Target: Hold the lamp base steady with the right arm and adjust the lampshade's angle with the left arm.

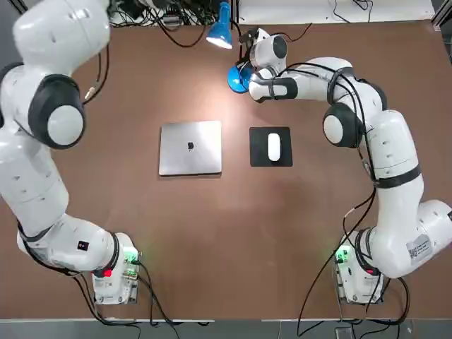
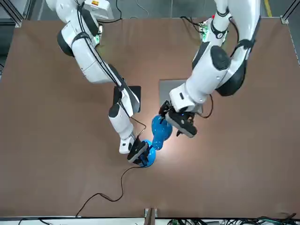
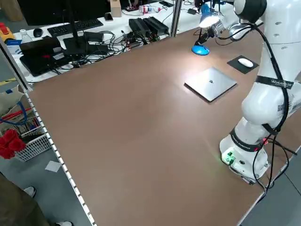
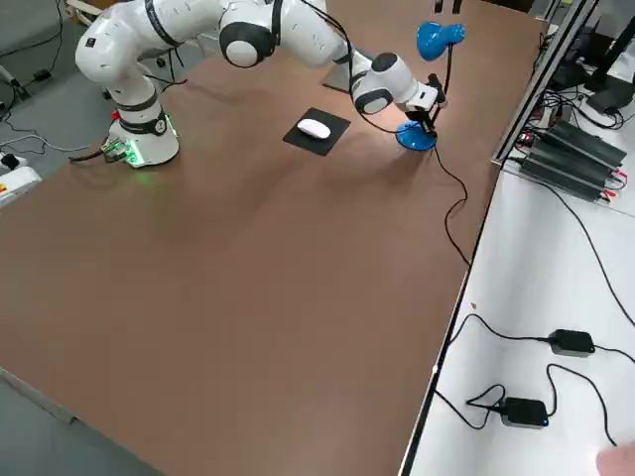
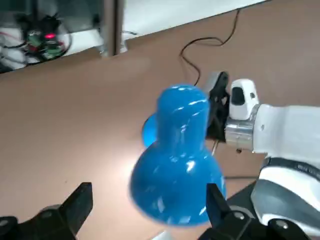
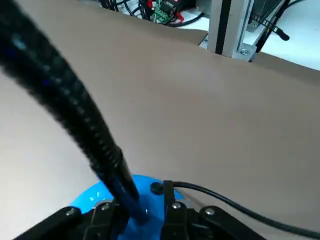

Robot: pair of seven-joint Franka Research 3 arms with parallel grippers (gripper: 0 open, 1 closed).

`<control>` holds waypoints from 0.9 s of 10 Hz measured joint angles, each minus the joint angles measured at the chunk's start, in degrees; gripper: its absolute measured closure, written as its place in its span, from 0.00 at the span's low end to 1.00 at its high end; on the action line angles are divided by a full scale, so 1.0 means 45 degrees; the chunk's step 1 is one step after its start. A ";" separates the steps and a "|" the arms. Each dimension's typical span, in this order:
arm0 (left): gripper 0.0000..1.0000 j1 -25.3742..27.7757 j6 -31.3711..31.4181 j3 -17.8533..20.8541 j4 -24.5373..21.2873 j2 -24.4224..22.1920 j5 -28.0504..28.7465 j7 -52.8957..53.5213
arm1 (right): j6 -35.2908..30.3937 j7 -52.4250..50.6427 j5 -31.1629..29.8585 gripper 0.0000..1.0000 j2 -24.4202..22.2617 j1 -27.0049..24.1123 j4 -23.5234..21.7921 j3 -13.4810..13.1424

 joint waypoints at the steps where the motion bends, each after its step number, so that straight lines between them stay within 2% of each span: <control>1: 0.00 0.0653 -0.1319 0.0003 0.0044 -0.0635 -0.0013 -0.0058 | 0.0000 0.0013 0.0002 0.65 0.0005 -0.0002 0.0008 -0.0017; 2: 0.00 0.1452 -0.2647 0.0009 0.0102 -0.1280 -0.0019 -0.0058 | -0.0003 0.0059 0.0003 0.58 0.0010 -0.0005 0.0019 -0.0055; 4: 0.00 0.3154 -0.4862 0.0045 0.0399 -0.2234 -0.0018 0.0054 | -0.0031 0.0358 0.0004 0.50 0.0014 -0.0003 0.0070 -0.0102; 6: 0.00 0.4697 -0.5760 0.0084 0.0539 -0.2915 -0.0017 0.0228 | -0.0031 0.0422 0.0004 0.48 0.0013 -0.0002 0.0140 -0.0128; 9: 0.00 0.6664 -0.7075 0.0114 0.0547 -0.3491 -0.0034 0.1925 | -0.0031 0.0464 0.0005 0.46 0.0007 0.0008 0.0272 -0.0128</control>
